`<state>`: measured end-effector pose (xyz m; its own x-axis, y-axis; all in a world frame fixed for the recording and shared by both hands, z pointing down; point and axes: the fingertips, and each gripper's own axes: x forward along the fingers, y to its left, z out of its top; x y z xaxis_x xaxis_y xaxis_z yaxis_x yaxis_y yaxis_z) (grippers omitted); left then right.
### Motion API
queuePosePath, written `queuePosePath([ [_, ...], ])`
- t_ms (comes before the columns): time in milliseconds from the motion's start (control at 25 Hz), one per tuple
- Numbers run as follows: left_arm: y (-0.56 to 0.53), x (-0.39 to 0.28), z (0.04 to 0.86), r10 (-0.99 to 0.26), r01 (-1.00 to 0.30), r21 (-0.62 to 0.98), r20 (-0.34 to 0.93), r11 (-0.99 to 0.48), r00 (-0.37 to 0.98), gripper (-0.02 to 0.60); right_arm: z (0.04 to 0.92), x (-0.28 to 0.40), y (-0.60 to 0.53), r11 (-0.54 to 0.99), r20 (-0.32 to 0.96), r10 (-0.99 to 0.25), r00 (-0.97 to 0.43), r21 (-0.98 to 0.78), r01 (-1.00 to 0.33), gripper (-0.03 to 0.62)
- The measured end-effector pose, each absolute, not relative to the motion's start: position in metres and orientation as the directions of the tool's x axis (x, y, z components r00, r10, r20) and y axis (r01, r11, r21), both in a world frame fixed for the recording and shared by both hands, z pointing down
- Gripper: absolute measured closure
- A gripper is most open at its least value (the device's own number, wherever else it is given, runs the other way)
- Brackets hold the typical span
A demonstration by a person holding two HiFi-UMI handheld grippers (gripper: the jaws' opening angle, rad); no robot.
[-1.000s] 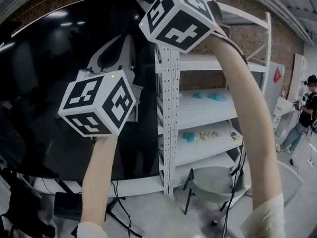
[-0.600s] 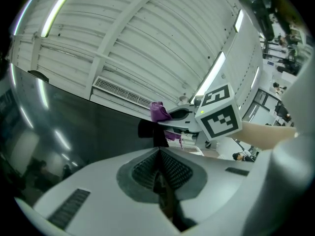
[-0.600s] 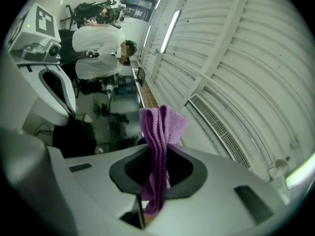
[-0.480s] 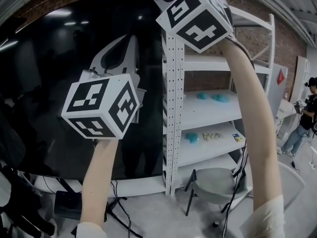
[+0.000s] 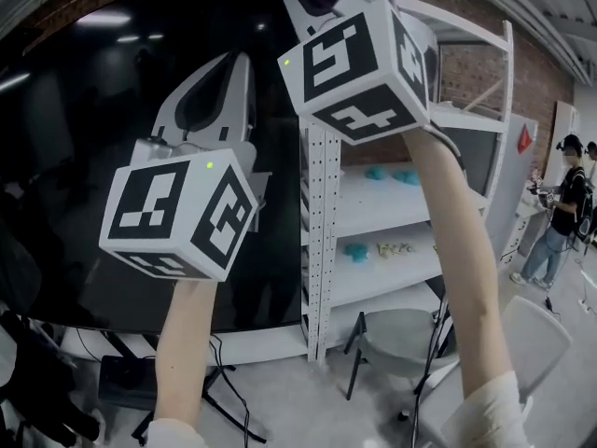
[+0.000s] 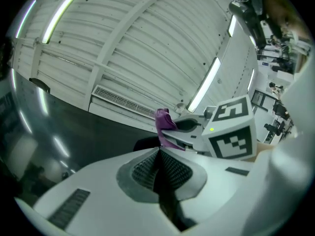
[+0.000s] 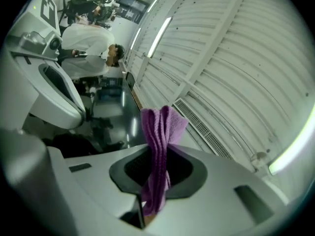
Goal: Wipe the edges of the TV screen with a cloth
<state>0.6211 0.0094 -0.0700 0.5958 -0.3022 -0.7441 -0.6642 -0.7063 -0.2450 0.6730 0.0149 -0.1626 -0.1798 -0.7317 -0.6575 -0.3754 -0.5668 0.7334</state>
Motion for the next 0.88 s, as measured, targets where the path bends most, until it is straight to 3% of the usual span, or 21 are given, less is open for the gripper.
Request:
queuePosePath([
  [200, 0.047, 0.609, -0.029, -0.288, -0.707, -0.272, -0.775, -0.652, 0.563, 0.566, -0.084, 0.660, 0.061, -0.488, -0.681, -0.691, -0.241, 0.686, -0.539, 0.533],
  [320, 0.060, 0.602, 0.021, -0.321, -0.737, -0.279, -0.765, -0.615, 0.558, 0.566, -0.011, 0.664, 0.077, -0.297, -0.692, -0.681, -0.239, 0.560, -0.774, 0.533],
  [440, 0.062, 0.608, 0.075, -0.333, -0.714, -0.284, -0.735, -0.640, 0.591, 0.565, 0.073, 0.669, 0.074, -0.110, -0.648, -0.727, -0.226, 0.435, -0.894, 0.533],
  [520, 0.054, 0.618, 0.110, -0.363, -0.700, -0.285, -0.694, -0.655, 0.622, 0.566, 0.126, 0.671, 0.067, -0.021, -0.613, -0.760, -0.216, 0.356, -0.934, 0.533],
  [680, 0.030, 0.620, 0.191, -0.495, -0.716, -0.202, -0.597, -0.669, 0.631, 0.566, 0.216, 0.683, 0.050, -0.008, -0.531, -0.836, -0.137, 0.262, -0.965, 0.533],
  [880, 0.013, 0.608, 0.293, -0.619, -0.732, -0.137, -0.444, -0.668, 0.648, 0.566, 0.300, 0.675, 0.037, 0.078, -0.388, -0.906, -0.168, 0.236, -0.969, 0.533],
])
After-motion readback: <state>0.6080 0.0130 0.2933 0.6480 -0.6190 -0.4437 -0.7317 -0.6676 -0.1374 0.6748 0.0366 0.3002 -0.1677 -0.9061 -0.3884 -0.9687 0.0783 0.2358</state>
